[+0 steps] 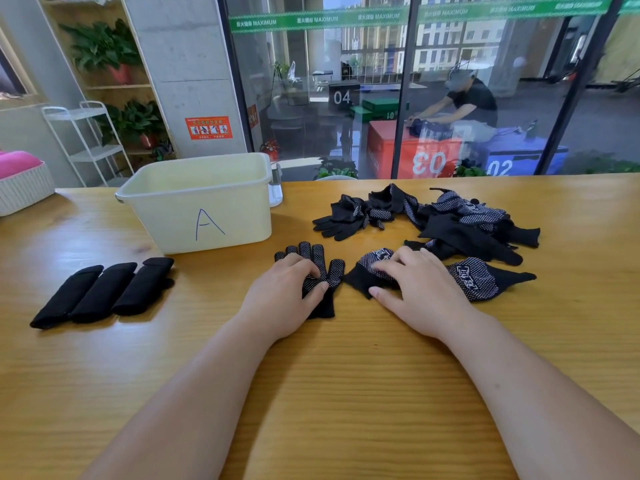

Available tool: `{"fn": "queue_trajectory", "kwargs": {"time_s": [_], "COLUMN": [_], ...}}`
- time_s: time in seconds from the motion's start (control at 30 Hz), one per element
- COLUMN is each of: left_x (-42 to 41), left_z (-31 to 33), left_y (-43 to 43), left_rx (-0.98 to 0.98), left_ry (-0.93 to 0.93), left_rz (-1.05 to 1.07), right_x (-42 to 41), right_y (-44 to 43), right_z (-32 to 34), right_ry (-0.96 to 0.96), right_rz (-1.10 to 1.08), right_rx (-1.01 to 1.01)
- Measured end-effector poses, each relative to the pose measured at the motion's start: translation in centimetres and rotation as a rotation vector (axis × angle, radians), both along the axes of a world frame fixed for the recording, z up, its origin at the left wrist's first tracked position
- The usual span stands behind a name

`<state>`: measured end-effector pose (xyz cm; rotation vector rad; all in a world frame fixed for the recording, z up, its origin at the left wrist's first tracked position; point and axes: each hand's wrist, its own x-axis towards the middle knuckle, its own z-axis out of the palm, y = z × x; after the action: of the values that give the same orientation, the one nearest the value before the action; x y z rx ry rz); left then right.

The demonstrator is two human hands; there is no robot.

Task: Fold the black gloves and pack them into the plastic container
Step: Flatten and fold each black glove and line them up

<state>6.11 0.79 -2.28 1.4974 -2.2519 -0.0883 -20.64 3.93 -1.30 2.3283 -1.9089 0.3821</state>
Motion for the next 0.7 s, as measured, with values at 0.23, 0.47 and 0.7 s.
{"fn": "queue_trajectory", "kwargs": {"time_s": [0.23,0.47,0.7], "left_x": [0.0,0.1,0.3], "left_z": [0.0,0.2,0.3], "left_y": [0.0,0.0,-0.1], "left_rx": [-0.004,0.021,0.025], "left_ry": [-0.001,0.005,-0.003], "left_rz": [-0.001,-0.007,-0.015], "right_x": [0.8,1.7,0.6], "right_y": [1.0,0.5,-2.8], "right_z": [-0.2,1.4,9.1], "right_ry": [-0.027,-0.035,-1.103], "right_rz": [-0.035,-0.017,-0.155], "right_rx": [-0.223,-0.191,-0.072]}}
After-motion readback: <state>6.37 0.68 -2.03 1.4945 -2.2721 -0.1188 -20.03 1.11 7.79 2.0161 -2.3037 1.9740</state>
